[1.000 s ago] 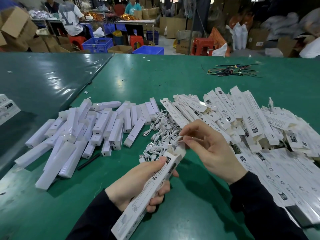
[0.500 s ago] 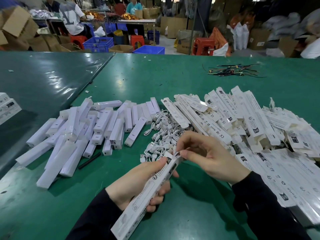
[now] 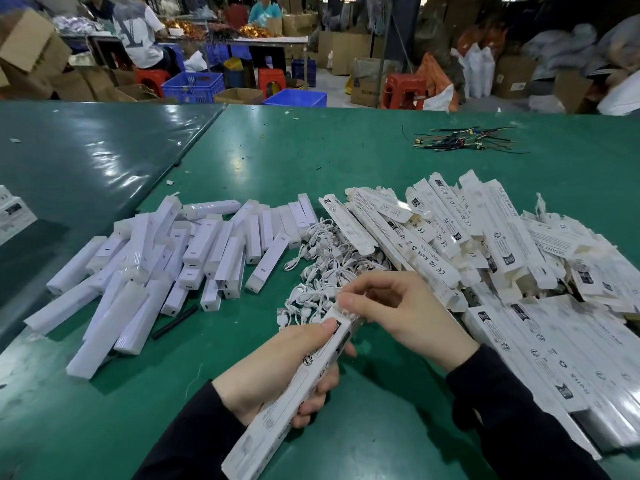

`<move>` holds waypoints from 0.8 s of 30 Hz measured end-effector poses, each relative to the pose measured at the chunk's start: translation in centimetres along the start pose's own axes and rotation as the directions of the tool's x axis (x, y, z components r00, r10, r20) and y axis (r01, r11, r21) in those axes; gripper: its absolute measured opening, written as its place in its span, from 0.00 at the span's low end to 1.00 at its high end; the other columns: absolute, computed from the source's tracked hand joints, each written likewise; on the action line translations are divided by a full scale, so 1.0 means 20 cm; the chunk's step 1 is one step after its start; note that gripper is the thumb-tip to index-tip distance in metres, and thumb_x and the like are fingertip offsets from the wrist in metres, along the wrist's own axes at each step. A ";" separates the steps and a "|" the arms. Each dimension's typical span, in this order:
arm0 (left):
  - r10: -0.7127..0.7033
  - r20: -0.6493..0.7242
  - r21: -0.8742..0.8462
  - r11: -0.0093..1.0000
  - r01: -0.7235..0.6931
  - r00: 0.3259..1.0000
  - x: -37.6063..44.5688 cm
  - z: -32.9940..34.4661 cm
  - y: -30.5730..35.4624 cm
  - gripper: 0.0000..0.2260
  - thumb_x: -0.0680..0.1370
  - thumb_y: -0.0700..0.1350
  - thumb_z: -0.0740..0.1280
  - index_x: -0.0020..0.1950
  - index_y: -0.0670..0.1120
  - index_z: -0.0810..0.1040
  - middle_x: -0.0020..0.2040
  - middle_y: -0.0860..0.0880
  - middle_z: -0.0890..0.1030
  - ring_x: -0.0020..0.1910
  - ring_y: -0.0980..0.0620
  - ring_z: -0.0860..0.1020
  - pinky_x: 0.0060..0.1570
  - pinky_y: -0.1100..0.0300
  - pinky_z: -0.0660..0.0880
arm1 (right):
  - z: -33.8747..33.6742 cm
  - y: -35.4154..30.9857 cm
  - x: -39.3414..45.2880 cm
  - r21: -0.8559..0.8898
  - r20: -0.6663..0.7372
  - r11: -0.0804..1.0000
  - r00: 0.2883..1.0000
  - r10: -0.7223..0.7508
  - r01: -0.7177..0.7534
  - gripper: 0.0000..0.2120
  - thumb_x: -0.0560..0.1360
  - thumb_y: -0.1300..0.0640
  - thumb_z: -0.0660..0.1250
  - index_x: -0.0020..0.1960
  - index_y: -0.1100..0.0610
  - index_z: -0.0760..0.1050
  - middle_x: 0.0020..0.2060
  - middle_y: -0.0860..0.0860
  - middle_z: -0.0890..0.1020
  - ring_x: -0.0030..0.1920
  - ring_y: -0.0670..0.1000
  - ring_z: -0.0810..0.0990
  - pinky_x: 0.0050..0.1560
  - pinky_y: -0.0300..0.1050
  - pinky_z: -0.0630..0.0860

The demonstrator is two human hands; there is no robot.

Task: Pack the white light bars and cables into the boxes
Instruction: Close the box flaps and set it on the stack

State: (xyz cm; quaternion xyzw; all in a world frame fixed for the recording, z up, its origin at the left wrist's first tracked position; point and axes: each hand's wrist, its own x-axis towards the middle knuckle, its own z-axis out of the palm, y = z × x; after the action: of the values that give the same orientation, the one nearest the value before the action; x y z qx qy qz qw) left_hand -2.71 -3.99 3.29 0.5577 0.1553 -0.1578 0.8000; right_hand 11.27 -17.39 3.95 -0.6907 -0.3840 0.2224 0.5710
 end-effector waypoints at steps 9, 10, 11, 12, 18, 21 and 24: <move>0.020 -0.042 0.044 0.999 -0.018 0.999 0.00 0.01 0.00 0.22 0.72 0.61 0.62 0.53 0.43 0.75 0.28 0.47 0.68 0.19 0.53 0.64 0.20 0.67 0.66 | 0.00 -0.02 -0.01 0.162 -0.027 0.986 0.998 0.051 -0.046 0.11 0.63 0.59 0.78 0.45 0.54 0.84 0.39 0.53 0.83 0.39 0.51 0.80 0.45 0.42 0.78; 0.017 -0.038 0.046 0.999 -0.016 0.999 0.00 0.01 0.00 0.22 0.72 0.61 0.62 0.53 0.43 0.75 0.28 0.47 0.68 0.19 0.53 0.64 0.20 0.67 0.66 | 0.00 -0.02 -0.01 0.177 -0.055 0.983 0.997 0.062 -0.052 0.13 0.60 0.57 0.79 0.44 0.55 0.83 0.39 0.52 0.83 0.40 0.50 0.80 0.45 0.41 0.78; 0.017 -0.033 0.041 0.999 -0.015 0.999 0.00 0.01 0.00 0.22 0.72 0.61 0.62 0.53 0.43 0.75 0.28 0.47 0.68 0.19 0.53 0.64 0.20 0.67 0.66 | 0.00 -0.02 -0.01 0.198 -0.062 0.978 0.995 0.077 -0.063 0.14 0.60 0.58 0.79 0.44 0.55 0.82 0.40 0.53 0.84 0.41 0.49 0.81 0.45 0.40 0.78; 0.018 -0.031 0.034 0.999 -0.017 0.999 0.00 0.01 0.00 0.22 0.73 0.61 0.62 0.53 0.43 0.75 0.28 0.47 0.68 0.19 0.53 0.65 0.20 0.67 0.66 | 0.00 -0.02 -0.01 0.235 -0.044 0.969 0.995 0.089 -0.077 0.13 0.63 0.60 0.78 0.46 0.57 0.81 0.42 0.54 0.84 0.43 0.50 0.82 0.46 0.40 0.79; 0.037 -0.052 -0.006 0.999 -0.037 0.998 0.00 0.00 0.00 0.22 0.73 0.61 0.62 0.53 0.43 0.75 0.28 0.46 0.68 0.19 0.52 0.64 0.20 0.67 0.65 | -0.04 -0.05 -0.02 0.434 0.118 0.882 0.982 0.147 -0.185 0.11 0.76 0.73 0.63 0.54 0.63 0.77 0.52 0.60 0.83 0.56 0.57 0.83 0.52 0.43 0.81; 0.031 -0.038 -0.003 1.000 -0.031 0.999 0.01 0.00 0.00 0.23 0.72 0.61 0.62 0.53 0.43 0.75 0.28 0.46 0.68 0.19 0.52 0.64 0.20 0.67 0.66 | -0.02 -0.04 -0.01 0.386 0.027 0.898 0.976 0.216 -0.210 0.12 0.71 0.73 0.69 0.52 0.61 0.76 0.49 0.62 0.84 0.52 0.58 0.84 0.49 0.46 0.83; 0.031 -0.039 0.001 1.000 -0.031 0.999 0.01 0.00 -0.01 0.22 0.74 0.61 0.62 0.53 0.43 0.75 0.28 0.47 0.68 0.19 0.52 0.65 0.20 0.67 0.66 | -0.03 -0.03 -0.01 0.266 -0.047 0.941 0.972 0.229 -0.209 0.11 0.67 0.72 0.74 0.47 0.63 0.78 0.42 0.59 0.86 0.41 0.52 0.85 0.40 0.41 0.82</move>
State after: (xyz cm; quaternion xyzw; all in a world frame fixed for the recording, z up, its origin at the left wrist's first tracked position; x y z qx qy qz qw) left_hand -2.56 -4.05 3.09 0.5634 0.1619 -0.1344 0.7990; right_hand 11.38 -17.90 4.70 -0.6566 -0.2500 0.3058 0.6425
